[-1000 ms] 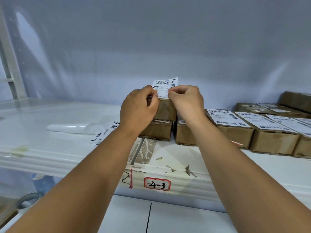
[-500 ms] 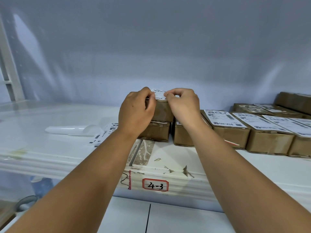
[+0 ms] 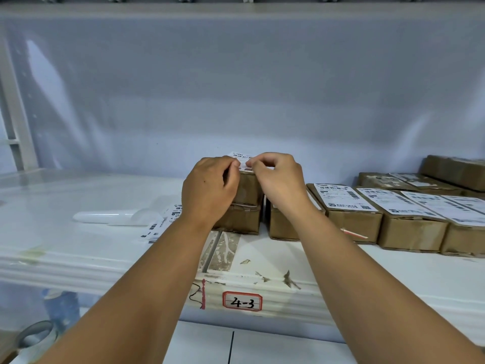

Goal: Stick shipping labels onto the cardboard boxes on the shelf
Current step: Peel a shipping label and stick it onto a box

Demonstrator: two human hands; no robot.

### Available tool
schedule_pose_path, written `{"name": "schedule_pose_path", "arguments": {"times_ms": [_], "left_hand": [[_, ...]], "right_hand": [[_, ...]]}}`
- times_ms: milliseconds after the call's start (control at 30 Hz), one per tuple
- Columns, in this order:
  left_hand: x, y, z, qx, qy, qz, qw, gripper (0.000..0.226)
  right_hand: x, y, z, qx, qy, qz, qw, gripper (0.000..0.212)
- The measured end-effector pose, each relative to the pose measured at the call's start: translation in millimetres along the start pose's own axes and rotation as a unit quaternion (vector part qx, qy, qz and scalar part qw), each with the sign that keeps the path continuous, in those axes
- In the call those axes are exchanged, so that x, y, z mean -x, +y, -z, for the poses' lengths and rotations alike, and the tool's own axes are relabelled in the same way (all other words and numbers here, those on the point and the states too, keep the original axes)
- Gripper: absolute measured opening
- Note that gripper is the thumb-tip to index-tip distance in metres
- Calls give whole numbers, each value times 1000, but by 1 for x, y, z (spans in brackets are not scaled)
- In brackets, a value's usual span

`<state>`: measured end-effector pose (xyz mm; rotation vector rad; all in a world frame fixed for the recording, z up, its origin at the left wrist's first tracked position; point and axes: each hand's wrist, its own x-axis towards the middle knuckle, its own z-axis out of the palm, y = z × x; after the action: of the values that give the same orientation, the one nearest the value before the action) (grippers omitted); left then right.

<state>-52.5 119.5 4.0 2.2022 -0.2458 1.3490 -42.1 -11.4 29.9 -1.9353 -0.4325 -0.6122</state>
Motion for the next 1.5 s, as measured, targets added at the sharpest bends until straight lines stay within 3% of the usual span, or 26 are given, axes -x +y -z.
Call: {"name": "schedule_pose_path", "arguments": {"times_ms": [167, 367, 500, 600, 800, 900, 1033, 1167, 1300, 1500], "left_hand": [[1, 0, -4, -4, 10, -13, 1000, 48], [1, -2, -3, -28, 21, -8, 999, 42], [1, -2, -4, -16, 12, -11, 1000, 48], [1, -3, -5, -20, 9, -10, 1000, 40], [2, -2, -6, -27, 9, -9, 1000, 48], [3, 0, -3, 18, 9, 27, 999, 40], [1, 3, 5, 123, 53, 148, 980, 40], [-4, 0, 4, 217, -9, 289, 932, 59], [-10, -2, 0, 368, -83, 382, 844, 73], [-8, 4, -2, 399, -137, 329, 845, 52]], "right_hand": [[-15, -6, -1, 15, -76, -24, 997, 28], [-53, -27, 5, 48, -271, -12, 961, 35], [-71, -27, -4, 119, -298, -8, 947, 38], [-77, -25, -17, 138, -315, -9, 939, 32], [-87, -12, -27, 143, -279, -43, 949, 33], [-91, -4, -27, 110, -169, -78, 976, 24], [-90, 8, -10, 85, -43, -128, 987, 17], [-63, 7, 5, 23, -105, -152, 983, 35], [-38, 0, 12, -53, -165, -167, 971, 18], [-33, 2, 18, -58, -123, -154, 979, 34]]}}
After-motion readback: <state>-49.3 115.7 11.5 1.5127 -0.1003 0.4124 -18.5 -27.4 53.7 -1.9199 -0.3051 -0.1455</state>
